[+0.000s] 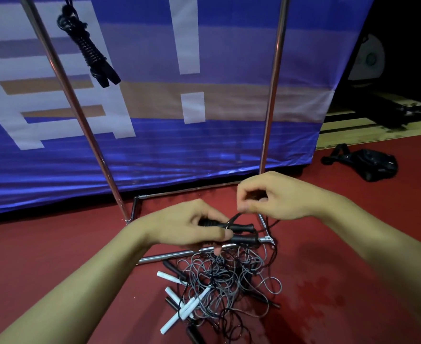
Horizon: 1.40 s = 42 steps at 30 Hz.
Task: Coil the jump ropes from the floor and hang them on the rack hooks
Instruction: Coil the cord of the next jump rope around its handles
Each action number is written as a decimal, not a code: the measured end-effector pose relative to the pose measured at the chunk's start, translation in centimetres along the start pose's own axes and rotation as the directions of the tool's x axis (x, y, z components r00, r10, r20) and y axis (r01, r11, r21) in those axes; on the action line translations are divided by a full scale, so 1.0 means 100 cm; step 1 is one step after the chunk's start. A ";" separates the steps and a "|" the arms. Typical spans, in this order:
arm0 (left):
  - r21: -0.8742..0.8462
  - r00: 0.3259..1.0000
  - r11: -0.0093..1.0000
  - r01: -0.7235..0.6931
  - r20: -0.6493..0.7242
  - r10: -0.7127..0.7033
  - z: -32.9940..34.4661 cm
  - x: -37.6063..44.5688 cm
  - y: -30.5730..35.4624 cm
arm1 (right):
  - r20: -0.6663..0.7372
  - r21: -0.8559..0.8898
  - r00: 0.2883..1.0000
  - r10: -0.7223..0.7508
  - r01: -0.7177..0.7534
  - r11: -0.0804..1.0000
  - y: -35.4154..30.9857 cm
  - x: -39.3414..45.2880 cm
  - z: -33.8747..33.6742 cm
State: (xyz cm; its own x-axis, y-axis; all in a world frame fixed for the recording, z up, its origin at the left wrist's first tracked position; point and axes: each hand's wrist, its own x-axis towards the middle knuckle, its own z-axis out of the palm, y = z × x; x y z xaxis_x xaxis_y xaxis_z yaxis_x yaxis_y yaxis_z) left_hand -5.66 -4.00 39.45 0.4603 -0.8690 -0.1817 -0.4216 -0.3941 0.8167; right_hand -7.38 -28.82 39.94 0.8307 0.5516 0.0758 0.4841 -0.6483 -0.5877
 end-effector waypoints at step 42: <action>-0.459 0.669 0.882 -0.105 -0.689 -0.278 -0.016 0.024 -0.052 | -0.041 0.202 0.947 0.320 -0.306 0.930 0.005 0.013 0.037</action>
State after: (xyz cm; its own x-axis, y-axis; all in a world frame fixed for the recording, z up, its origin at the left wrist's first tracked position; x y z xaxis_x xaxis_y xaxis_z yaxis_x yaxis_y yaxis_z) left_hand -1.15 -3.55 35.62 0.9636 -0.2659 0.0282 -0.0620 -0.1193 0.9909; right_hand -7.11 -26.52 36.81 0.9525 0.2929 -0.0830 0.1409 -0.6659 -0.7326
